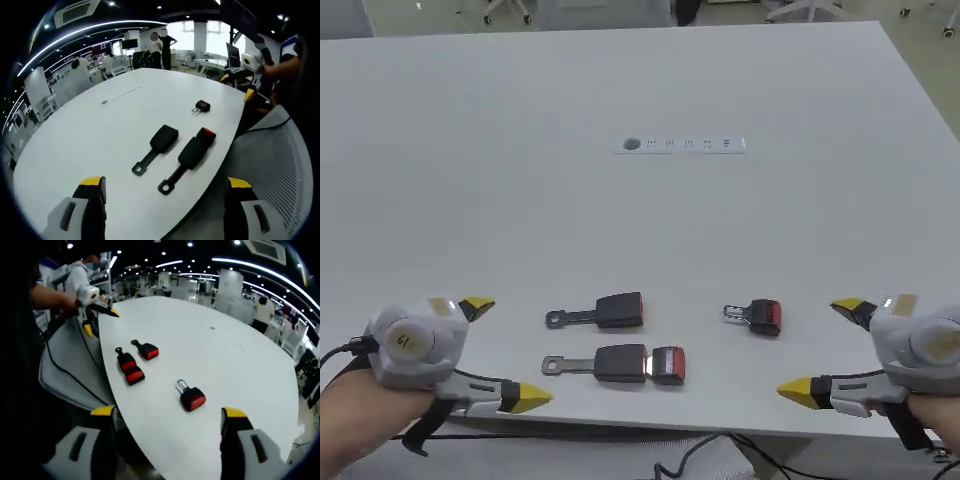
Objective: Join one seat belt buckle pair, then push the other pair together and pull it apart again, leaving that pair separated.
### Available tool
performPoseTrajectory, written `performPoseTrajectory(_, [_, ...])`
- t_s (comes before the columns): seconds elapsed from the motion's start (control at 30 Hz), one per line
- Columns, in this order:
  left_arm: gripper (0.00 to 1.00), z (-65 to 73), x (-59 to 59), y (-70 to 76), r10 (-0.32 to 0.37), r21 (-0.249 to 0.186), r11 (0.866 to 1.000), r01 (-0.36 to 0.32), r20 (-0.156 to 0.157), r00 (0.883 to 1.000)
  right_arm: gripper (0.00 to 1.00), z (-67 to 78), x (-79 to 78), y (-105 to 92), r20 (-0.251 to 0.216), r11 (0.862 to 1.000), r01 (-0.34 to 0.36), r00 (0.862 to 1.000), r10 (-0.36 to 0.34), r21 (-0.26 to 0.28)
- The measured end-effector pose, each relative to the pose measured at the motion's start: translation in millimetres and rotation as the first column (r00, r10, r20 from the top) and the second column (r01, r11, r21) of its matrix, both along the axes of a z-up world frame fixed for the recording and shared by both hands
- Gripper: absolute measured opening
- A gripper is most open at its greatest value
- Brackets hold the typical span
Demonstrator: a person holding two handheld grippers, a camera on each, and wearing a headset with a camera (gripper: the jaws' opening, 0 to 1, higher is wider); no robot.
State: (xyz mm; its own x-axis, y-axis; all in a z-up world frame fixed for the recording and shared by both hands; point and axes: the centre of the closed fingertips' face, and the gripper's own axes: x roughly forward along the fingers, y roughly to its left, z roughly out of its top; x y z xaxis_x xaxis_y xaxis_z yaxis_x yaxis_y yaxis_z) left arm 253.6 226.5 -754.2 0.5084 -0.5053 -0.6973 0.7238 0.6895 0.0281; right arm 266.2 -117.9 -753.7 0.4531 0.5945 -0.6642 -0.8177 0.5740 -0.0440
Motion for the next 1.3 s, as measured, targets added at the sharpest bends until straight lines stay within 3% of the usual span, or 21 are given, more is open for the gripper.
performPoseTrajectory(0.1, [1.00, 0.7, 1.2, 3.2, 0.020, -0.002, 1.000, -0.020, 0.003, 1.000, 1.00, 1.4, -0.6, 1.4, 0.013, 1.000, 0.007, 1.000, -0.007, 0.012])
performPoseTrajectory(0.4, [1.00, 5.6, 1.9, 2.8, 0.033, 0.003, 0.999, -0.033, 0.023, 0.999, 1.00, 0.7, -0.2, 3.2, -0.005, 0.999, 0.032, 0.999, -0.032, 0.016])
performPoseTrajectory(0.87, [1.00, 4.0, 8.0, 11.3, 0.042, 0.002, 0.999, -0.042, 0.021, 0.999, 0.99, 4.6, 1.0, 13.1, -0.004, 0.999, 0.025, 1.000, -0.025, 0.027])
performPoseTrajectory(1.3, [1.00, 1.0, 2.6, 14.7, 0.041, -0.004, 0.999, -0.041, 0.020, 0.999, 0.98, 4.9, 1.8, 12.7, -0.009, 0.999, 0.046, 0.999, -0.046, 0.015])
